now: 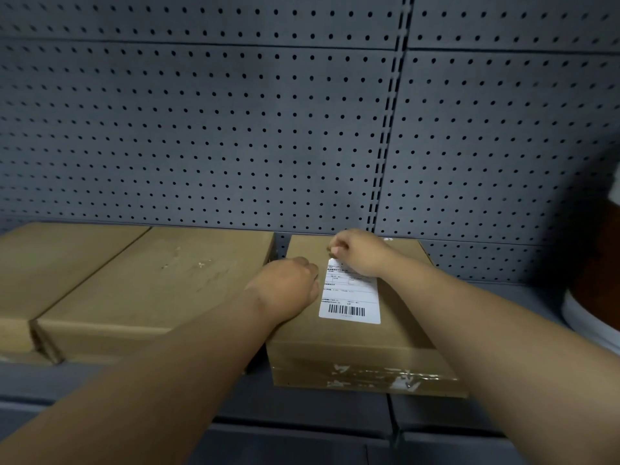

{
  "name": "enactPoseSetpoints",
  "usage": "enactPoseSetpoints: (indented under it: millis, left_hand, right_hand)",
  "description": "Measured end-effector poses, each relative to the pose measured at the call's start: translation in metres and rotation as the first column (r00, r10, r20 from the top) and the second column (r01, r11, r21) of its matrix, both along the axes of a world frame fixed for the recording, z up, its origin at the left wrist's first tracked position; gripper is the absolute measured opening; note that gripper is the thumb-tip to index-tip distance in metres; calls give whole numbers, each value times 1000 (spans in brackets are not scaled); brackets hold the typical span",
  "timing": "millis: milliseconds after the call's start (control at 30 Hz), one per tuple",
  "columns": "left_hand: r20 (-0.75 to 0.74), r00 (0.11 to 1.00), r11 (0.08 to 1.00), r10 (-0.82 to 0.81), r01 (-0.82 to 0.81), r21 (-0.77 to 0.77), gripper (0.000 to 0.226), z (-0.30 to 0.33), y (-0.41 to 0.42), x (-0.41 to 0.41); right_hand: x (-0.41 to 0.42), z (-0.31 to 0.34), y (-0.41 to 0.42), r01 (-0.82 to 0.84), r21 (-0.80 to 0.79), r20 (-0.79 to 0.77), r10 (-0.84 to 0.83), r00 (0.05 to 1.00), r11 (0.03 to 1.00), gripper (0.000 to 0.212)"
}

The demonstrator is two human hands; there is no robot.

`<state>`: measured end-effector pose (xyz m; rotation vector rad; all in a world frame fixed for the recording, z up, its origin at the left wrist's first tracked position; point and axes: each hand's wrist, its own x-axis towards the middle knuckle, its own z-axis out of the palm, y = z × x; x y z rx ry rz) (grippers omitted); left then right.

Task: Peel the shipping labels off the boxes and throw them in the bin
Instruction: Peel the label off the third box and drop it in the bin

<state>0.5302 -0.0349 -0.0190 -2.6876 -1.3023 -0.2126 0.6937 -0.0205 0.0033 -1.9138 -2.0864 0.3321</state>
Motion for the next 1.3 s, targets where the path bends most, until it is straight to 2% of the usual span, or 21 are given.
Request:
enactPoseSetpoints:
  millis: [133, 267, 400, 467, 600, 700, 800, 867, 933, 967, 1033, 1133, 1300]
  left_hand:
    - [-2, 1000, 1000, 5, -5, 4, 30, -1, 0, 0]
    - [-14, 1000, 1000, 12, -12, 2, 31, -1, 0, 1]
    - [-30, 999, 1000, 15, -14, 13, 31, -2, -1, 1]
    - [-38, 999, 1000, 15, -14, 18, 30, -1, -1, 1]
    - [-35, 999, 1000, 13, -13, 11, 30, 0, -2, 1]
    - [-27, 1000, 1000, 12, -13, -6, 30, 1, -2, 1]
    - [-31, 999, 1000, 16, -17, -7, 30, 1, -1, 1]
    - [-29, 999, 1000, 23, -23, -16, 29, 1, -1, 2]
    - [-31, 999, 999, 24, -25, -22, 30, 1, -1, 2]
    - [-33, 999, 999, 24, -24, -20, 30, 1, -2, 2]
    - [-32, 999, 1000, 23, -24, -12, 30, 2, -3, 2]
    - [-27, 999, 1000, 18, -18, 5, 29, 2, -3, 1]
    - [-28, 1000, 1000, 14, -14, 15, 29, 0, -2, 1]
  right_hand:
    - [-3, -4, -3, -116, 95, 228, 92, 969, 989, 28]
    - [-9, -7, -1, -147, 141, 385, 82, 919, 979, 27]
    - [-14, -5, 0, -268, 161, 549, 139, 824, 950, 30]
    - [-14, -4, 0, -306, 153, 574, 168, 802, 940, 26]
    - [-4, 6, -7, -245, 76, 422, 191, 886, 966, 18]
    - [14, 16, -16, -162, 27, 210, 153, 966, 986, 9]
    - [24, 18, -20, -51, 148, -44, 58, 997, 988, 4]
    - [25, 18, -20, -24, 156, -164, 50, 985, 988, 22]
    - [23, 15, -20, -97, 25, -112, 99, 989, 995, 43]
    - [20, 12, -20, -129, -31, -47, 128, 991, 991, 47]
    - [12, 3, -18, -147, -49, 25, 148, 989, 988, 39]
    - [4, -6, -16, -112, 74, 3, 112, 994, 991, 18]
    - [12, -5, -20, -152, 104, -67, 159, 985, 983, 16]
